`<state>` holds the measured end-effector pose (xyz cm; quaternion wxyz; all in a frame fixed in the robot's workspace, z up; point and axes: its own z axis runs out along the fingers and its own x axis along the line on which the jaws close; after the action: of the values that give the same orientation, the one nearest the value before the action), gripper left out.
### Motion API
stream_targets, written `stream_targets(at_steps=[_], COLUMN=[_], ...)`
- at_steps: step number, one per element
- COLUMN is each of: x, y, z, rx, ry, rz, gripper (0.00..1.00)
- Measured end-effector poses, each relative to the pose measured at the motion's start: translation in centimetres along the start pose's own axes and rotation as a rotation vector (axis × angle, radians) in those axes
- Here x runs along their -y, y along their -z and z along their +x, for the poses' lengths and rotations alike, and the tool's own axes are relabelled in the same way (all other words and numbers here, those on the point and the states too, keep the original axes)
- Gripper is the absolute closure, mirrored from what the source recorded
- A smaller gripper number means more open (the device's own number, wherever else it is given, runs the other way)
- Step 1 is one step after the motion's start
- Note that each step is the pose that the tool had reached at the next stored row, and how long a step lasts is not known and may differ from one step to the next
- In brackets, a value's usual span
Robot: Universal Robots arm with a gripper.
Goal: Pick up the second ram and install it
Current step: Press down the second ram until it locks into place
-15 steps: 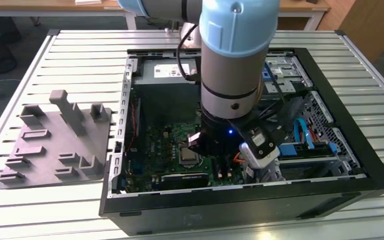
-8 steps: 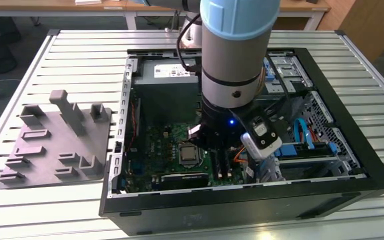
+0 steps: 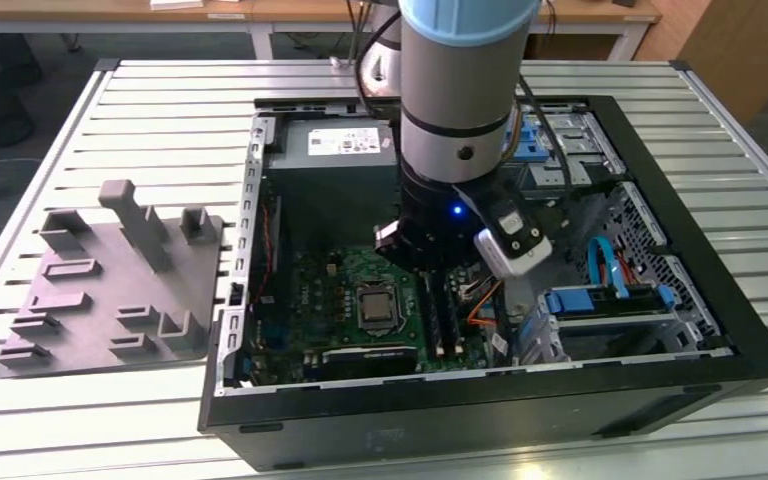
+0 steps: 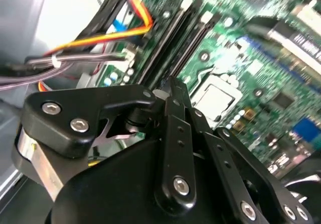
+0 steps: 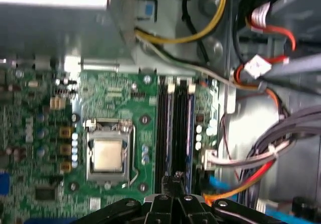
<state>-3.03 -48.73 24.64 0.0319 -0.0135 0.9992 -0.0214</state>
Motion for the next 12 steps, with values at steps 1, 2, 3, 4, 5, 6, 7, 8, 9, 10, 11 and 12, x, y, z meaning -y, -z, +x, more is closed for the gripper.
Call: stream_targets(at_steps=[1, 2, 3, 4, 5, 6, 7, 8, 9, 10, 11, 12], x=[-0.37, -0.7, -0.98, -1.22, -1.42, -1.6, -1.75, -1.78, -1.78, -1.78, -1.78, -1.78], y=[-0.02, -0.03, -0.05, -0.06, -0.06, -0.06, -0.06, -0.06, -0.06, -0.06, -0.06, -0.06], z=[-0.05, -0.08, -0.09, -0.09, -0.1, -0.1, -0.11, -0.11, -0.11, -0.11, -0.11, -0.11], rx=[-0.0006, -0.0009, -0.001, -0.001, -0.001, -0.001, -0.0011, -0.001, -0.0011, -0.0011, -0.0011, -0.0011], ry=[0.0, 0.0, 0.0, 0.0, 0.0, 0.0, 0.0, 0.0, 0.0, 0.0, 0.0, 0.0], rz=[-0.0001, -0.0004, -0.0013, -0.0022, -0.0027, -0.0028, -0.0028, -0.0029, -0.0029, -0.0027, -0.0025, -0.0024], gripper=[0.9, 0.9, 0.9, 0.9, 0.9, 0.9, 0.9, 0.9, 0.9, 0.9, 0.9, 0.9])
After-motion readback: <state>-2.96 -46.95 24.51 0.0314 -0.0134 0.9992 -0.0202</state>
